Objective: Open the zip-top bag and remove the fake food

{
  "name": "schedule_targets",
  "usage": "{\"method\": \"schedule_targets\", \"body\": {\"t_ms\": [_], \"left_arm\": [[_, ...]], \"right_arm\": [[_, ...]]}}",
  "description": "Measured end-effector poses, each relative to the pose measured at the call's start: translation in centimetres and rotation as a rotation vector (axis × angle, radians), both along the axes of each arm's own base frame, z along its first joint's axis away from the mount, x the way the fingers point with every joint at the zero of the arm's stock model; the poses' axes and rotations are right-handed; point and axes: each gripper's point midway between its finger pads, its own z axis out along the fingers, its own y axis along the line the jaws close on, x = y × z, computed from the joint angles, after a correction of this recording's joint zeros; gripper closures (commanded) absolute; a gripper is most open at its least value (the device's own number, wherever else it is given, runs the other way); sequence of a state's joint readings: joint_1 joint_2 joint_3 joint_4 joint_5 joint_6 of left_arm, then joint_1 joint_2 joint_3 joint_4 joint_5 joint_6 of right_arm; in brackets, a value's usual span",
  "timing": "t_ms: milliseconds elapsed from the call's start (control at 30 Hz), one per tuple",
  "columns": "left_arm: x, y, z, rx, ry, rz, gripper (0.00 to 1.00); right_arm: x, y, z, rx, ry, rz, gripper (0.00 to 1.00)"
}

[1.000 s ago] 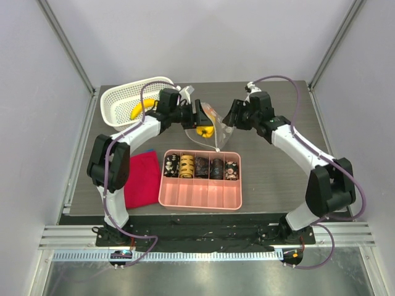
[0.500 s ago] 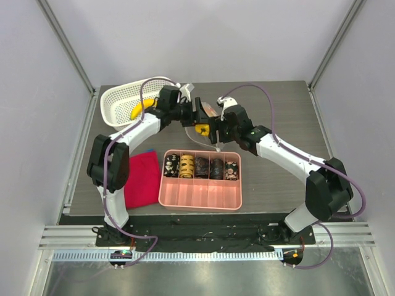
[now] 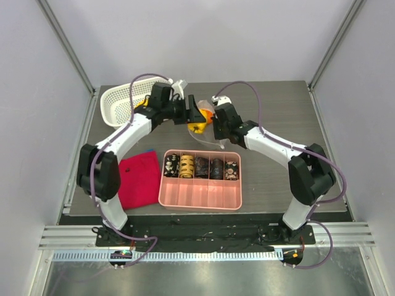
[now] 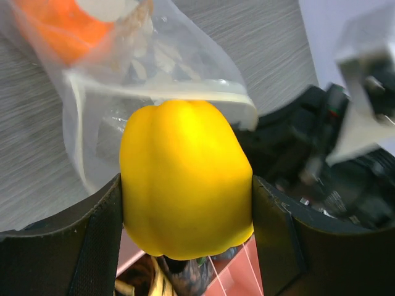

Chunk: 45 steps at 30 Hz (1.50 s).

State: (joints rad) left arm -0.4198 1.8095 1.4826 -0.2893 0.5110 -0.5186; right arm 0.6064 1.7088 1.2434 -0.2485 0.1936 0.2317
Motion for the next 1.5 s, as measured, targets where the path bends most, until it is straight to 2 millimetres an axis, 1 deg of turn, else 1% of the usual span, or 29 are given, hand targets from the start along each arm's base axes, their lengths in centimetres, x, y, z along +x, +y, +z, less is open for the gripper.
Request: {"method": "schedule_targets", "body": {"t_ms": [100, 167, 200, 267, 333, 367, 433, 500, 533, 600, 667, 733, 800, 833, 867, 900, 933, 967, 1000, 1033, 1067, 1133, 1233, 1333, 1367, 1400, 1433, 1467, 1500], "left_arm": [[-0.7, 2.2, 2.8, -0.03, -0.049, 0.024, 1.0], [-0.9, 4.5, 4.8, -0.055, -0.087, 0.064, 1.0], [-0.6, 5.9, 5.8, -0.066, -0.114, 0.095, 1.0], [0.1, 8.3, 7.8, -0.09, -0.165, 0.163, 1.0], [1.5, 10.7, 9.3, -0.11, -0.209, 0.244, 1.0], [2.3, 11.7, 9.8, -0.118, -0.222, 0.283, 1.0], [4.2, 13.7, 9.6, -0.127, -0.212, 0.364, 1.0], [6.8, 15.7, 8.7, -0.125, -0.198, 0.453, 1.0], [8.7, 17.1, 7.6, -0.121, -0.177, 0.515, 1.0], [11.8, 19.6, 4.5, -0.097, -0.127, 0.619, 1.0], [14.2, 22.2, 1.1, -0.059, -0.077, 0.711, 1.0], [15.9, 24.9, -2.6, -0.02, -0.022, 0.804, 1.0], [16.6, 27.7, -5.9, 0.019, 0.032, 0.89, 1.0], [16.7, 28.4, -7.0, 0.031, 0.051, 0.912, 0.99], [16.9, 29.2, -7.9, 0.047, 0.077, 0.934, 0.94], [17.5, 30.0, -8.4, 0.057, 0.088, 0.951, 0.73], [18.0, 30.6, -8.5, 0.061, 0.085, 0.962, 0.63], [18.6, 31.2, -8.5, 0.065, 0.081, 0.974, 0.57], [18.8, 31.6, -8.3, 0.071, 0.076, 0.986, 0.36], [18.7, 31.9, -8.3, 0.076, 0.076, 0.994, 0.29], [18.7, 32.0, -8.1, 0.078, 0.071, 1.0, 0.26], [18.5, 32.1, -8.1, 0.083, 0.069, 1.005, 0.23], [17.3, 32.0, -8.7, 0.102, 0.103, 1.001, 0.2], [16.4, 31.6, -8.7, 0.135, 0.113, 0.993, 0.17], [15.8, 31.6, -8.5, 0.152, 0.113, 0.997, 0.15], [15.2, 31.6, -7.9, 0.172, 0.106, 0.999, 0.1], [14.8, 31.6, -7.4, 0.188, 0.098, 1.004, 0.09], [14.2, 31.5, -6.7, 0.208, 0.084, 1.012, 0.02], [13.7, 31.3, -5.6, 0.228, 0.066, 1.016, 0.01]], "right_arm": [[1.1, 0.0, 0.6, 0.015, -0.006, -0.033, 0.99], [2.0, -0.1, 1.2, 0.034, -0.011, -0.058, 0.99], [2.5, -0.4, 1.5, 0.046, -0.013, -0.076, 0.99], [3.9, -1.5, 2.2, 0.071, -0.019, -0.122, 0.99], [5.0, -3.1, 2.7, 0.087, -0.024, -0.169, 0.98], [5.1, -3.3, 2.7, 0.088, -0.025, -0.175, 0.98], [5.5, -4.2, 2.7, 0.092, -0.022, -0.197, 0.99], [5.4, -4.3, 2.6, 0.099, -0.01, -0.197, 0.99], [5.2, -4.1, 2.6, 0.105, -0.004, -0.189, 0.99], [4.9, -3.5, 2.7, 0.117, 0.004, -0.173, 0.98], [4.6, -3.2, 3.1, 0.128, 0.003, -0.163, 0.99], [4.4, -3.0, 3.7, 0.139, -0.003, -0.152, 0.99], [4.1, -2.9, 4.3, 0.151, -0.013, -0.144, 0.99], [4.0, -2.9, 4.5, 0.153, -0.015, -0.144, 0.99], [3.9, -2.9, 4.6, 0.157, -0.017, -0.141, 0.99], [3.8, -2.9, 4.7, 0.161, -0.016, -0.138, 0.99], [3.7, -2.8, 4.6, 0.164, -0.014, -0.135, 0.99], [3.6, -2.7, 4.6, 0.169, -0.01, -0.132, 0.99], [3.6, -2.6, 4.5, 0.174, -0.005, -0.128, 0.99], [3.5, -2.5, 4.5, 0.179, -0.001, -0.124, 0.99], [3.4, -2.4, 4.5, 0.185, 0.003, -0.121, 0.99], [3.3, -2.1, 4.6, 0.2, 0.009, -0.112, 0.98], [3.2, -1.7, 4.6, 0.221, 0.021, -0.105, 0.99], [3.1, -1.5, 4.6, 0.235, 0.029, -0.103, 0.99], [3.0, -1.4, 4.5, 0.239, 0.032, -0.103, 0.99], [3.0, -1.3, 4.5, 0.242, 0.035, -0.103, 0.99], [3.0, -1.3, 4.5, 0.243, 0.038, -0.104, 0.99], [3.0, -1.3, 4.4, 0.244, 0.042, -0.104, 0.99], [3.0, -1.2, 4.3, 0.245, 0.044, -0.103, 0.99]]}}
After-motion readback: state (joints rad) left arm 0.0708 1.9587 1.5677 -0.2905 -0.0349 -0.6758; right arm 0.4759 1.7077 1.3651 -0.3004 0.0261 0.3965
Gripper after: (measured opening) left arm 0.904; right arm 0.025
